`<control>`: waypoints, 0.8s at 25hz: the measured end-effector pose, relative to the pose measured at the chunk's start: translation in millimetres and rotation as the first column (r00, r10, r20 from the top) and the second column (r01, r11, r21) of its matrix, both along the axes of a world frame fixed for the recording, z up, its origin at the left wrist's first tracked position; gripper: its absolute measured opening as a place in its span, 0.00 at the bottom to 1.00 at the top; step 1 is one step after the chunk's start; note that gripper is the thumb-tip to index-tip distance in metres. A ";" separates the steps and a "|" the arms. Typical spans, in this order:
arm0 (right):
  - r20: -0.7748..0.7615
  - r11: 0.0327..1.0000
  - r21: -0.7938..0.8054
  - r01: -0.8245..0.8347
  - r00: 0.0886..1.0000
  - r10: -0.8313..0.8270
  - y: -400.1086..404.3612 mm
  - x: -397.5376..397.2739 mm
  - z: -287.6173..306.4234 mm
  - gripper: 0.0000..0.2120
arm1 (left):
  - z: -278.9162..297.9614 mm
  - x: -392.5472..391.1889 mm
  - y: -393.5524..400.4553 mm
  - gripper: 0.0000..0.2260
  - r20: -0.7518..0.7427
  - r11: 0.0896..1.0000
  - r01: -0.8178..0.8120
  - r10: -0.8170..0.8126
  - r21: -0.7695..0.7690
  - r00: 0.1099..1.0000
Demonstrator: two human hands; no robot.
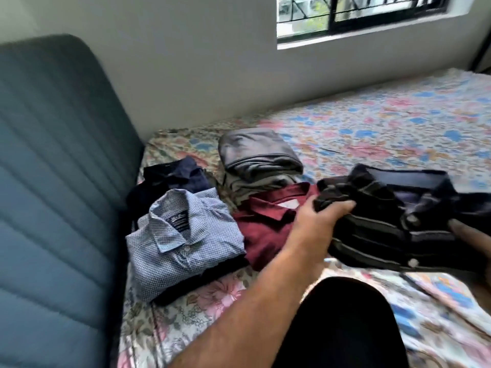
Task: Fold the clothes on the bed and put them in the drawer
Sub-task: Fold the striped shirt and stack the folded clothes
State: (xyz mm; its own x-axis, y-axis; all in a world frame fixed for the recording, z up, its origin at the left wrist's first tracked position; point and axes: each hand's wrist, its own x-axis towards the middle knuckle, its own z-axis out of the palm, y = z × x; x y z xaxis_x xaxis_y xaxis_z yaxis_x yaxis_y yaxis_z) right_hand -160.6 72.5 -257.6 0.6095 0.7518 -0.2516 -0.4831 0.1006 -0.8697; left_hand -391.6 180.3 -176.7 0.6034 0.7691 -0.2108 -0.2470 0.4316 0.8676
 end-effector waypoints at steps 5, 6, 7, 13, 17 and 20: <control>0.361 0.999 0.011 -0.049 0.931 0.041 95.2 -94.6 87.9 0.14 | -16.9 -58.8 85.3 0.15 -0.046 0.943 -0.332 0.331 -0.018 0.942; 0.455 0.995 -0.099 -0.001 0.889 0.046 112.6 -103.9 82.0 0.20 | -22.5 -64.7 97.2 0.17 -0.089 0.936 -0.350 0.347 -0.023 0.934; 0.539 0.966 -0.247 0.079 0.840 0.069 124.6 -111.2 71.0 0.26 | -30.4 -70.8 104.6 0.20 -0.182 0.932 -0.362 0.355 -0.007 0.917; 0.908 0.889 -0.419 0.184 0.060 0.415 145.8 -128.4 25.0 0.35 | -60.5 -94.4 74.3 0.40 -0.356 0.313 0.180 0.720 0.933 0.596; 0.651 0.651 -0.759 0.020 -0.007 0.759 163.2 -124.0 0.1 0.32 | -93.9 -79.4 113.2 0.36 -0.749 0.371 0.693 0.547 0.618 0.375; 0.608 0.608 -0.793 -0.024 0.005 0.794 167.5 -118.3 -8.1 0.32 | -114.7 -84.4 129.6 0.39 -0.790 0.421 0.711 0.524 0.564 0.317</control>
State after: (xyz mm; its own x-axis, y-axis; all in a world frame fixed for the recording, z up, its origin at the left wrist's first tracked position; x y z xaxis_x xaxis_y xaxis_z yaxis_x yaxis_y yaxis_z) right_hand -278.9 239.9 -265.7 0.2362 0.9438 -0.2312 0.8649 -0.3126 -0.3928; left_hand -476.0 310.0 -291.4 0.6052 0.7960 0.0073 0.7734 -0.5902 0.2312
